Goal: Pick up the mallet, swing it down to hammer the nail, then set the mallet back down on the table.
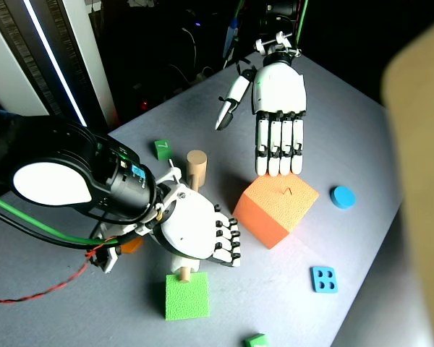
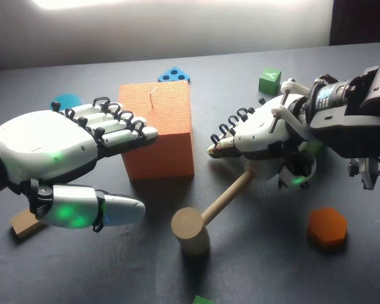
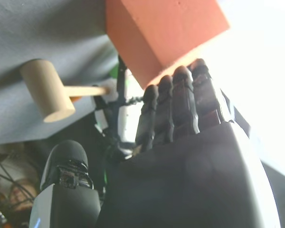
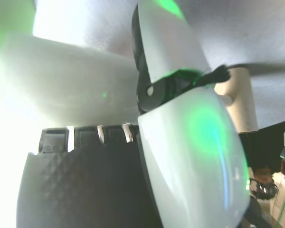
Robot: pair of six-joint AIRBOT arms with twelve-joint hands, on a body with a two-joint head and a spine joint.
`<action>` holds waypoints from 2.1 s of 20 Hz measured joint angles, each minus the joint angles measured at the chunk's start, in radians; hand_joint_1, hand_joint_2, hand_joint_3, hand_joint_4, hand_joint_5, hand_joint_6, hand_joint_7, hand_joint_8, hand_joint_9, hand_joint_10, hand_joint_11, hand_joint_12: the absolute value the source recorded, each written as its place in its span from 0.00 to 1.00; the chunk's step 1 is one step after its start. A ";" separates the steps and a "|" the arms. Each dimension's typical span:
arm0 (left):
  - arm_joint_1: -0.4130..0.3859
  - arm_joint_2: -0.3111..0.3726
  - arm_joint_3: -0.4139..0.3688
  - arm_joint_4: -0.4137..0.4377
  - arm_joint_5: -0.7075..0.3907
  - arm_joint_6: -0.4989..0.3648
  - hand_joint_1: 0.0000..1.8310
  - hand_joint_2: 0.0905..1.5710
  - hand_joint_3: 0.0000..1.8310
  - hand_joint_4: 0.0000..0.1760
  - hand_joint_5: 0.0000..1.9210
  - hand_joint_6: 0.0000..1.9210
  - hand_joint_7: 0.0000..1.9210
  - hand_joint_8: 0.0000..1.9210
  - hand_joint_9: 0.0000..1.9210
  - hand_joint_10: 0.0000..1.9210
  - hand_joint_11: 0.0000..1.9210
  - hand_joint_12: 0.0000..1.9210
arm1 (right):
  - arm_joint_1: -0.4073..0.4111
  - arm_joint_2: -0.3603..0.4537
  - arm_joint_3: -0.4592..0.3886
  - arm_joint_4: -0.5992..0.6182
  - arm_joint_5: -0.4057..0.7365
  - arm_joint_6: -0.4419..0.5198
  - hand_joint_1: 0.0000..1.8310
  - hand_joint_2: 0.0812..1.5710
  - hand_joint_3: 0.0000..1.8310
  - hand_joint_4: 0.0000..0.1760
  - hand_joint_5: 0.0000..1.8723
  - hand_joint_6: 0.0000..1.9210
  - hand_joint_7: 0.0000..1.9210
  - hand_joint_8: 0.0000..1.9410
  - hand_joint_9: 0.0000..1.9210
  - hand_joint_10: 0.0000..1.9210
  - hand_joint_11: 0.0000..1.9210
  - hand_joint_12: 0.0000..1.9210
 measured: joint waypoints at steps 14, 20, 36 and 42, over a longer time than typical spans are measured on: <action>0.024 -0.018 0.018 -0.043 -0.030 -0.001 0.00 0.73 0.00 0.00 0.04 0.00 0.04 0.00 0.03 0.00 0.01 0.03 | -0.014 -0.012 0.010 0.000 0.002 0.013 0.66 0.66 0.00 0.00 0.03 0.00 0.01 0.00 0.01 0.00 0.00 0.12; 0.028 -0.019 0.017 -0.048 -0.032 -0.001 0.00 0.73 0.00 0.00 0.06 0.00 0.06 0.00 0.05 0.00 0.03 0.04 | -0.014 -0.012 0.010 -0.002 0.029 0.014 0.55 0.67 0.00 0.00 0.20 0.01 0.19 0.01 0.17 0.02 0.00 0.43; 0.031 -0.028 0.015 -0.056 -0.042 -0.001 0.00 0.73 0.00 0.00 0.05 0.00 0.05 0.00 0.04 0.00 0.01 0.04 | -0.014 0.003 -0.003 0.005 -0.007 0.013 0.72 0.79 0.00 0.00 0.29 0.81 0.40 0.74 0.39 0.73 0.31 0.66; 0.032 -0.028 0.015 -0.056 -0.042 -0.001 0.00 0.73 0.00 0.00 0.05 0.00 0.05 0.00 0.04 0.00 0.01 0.04 | -0.006 0.010 -0.019 0.005 -0.002 0.005 0.76 0.87 0.01 0.00 0.21 0.98 0.21 0.99 0.25 0.95 0.33 0.89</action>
